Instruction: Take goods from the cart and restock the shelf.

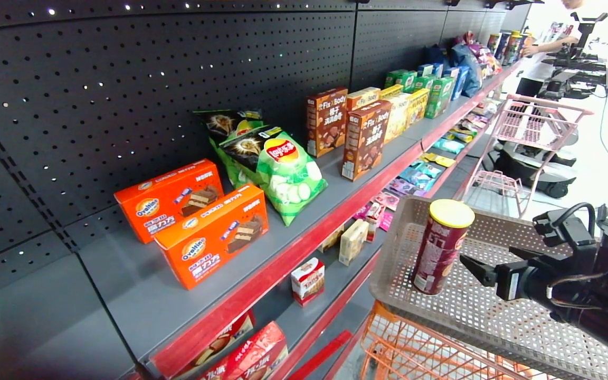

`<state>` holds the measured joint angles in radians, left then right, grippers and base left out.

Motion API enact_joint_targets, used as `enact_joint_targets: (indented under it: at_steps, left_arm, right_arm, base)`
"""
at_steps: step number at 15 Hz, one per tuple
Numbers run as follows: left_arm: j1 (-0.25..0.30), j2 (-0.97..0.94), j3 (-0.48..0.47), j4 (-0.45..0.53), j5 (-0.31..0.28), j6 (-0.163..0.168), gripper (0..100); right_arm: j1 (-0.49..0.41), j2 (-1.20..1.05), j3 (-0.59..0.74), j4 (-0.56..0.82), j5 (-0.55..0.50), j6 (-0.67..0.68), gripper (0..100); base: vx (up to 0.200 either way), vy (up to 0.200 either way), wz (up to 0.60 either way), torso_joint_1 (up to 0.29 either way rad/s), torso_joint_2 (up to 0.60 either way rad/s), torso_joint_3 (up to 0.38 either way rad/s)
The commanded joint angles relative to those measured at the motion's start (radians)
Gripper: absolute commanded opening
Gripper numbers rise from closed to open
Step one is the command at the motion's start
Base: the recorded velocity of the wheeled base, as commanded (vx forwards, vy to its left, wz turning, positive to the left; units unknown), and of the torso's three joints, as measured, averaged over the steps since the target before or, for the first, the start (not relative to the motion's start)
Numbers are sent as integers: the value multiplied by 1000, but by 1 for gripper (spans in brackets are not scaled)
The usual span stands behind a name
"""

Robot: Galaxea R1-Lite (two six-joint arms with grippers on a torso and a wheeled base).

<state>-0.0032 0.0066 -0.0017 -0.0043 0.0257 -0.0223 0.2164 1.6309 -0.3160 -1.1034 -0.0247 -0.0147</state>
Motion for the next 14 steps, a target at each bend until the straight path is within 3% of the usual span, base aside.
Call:
enact_joint_targets:
  at_steps: [1, 14]
  left_arm:
    - [0, 1, 0, 0, 2, -1, 100]
    - [0, 1, 0, 0, 2, -1, 100]
  right_arm:
    - [12, 90, -9, -65, 0, -22, 100]
    - [18, 188, -87, -128, 32, -70, 100]
  base:
    - [0, 0, 0, 0, 0, 0]
    - [0, 0, 0, 0, 0, 0]
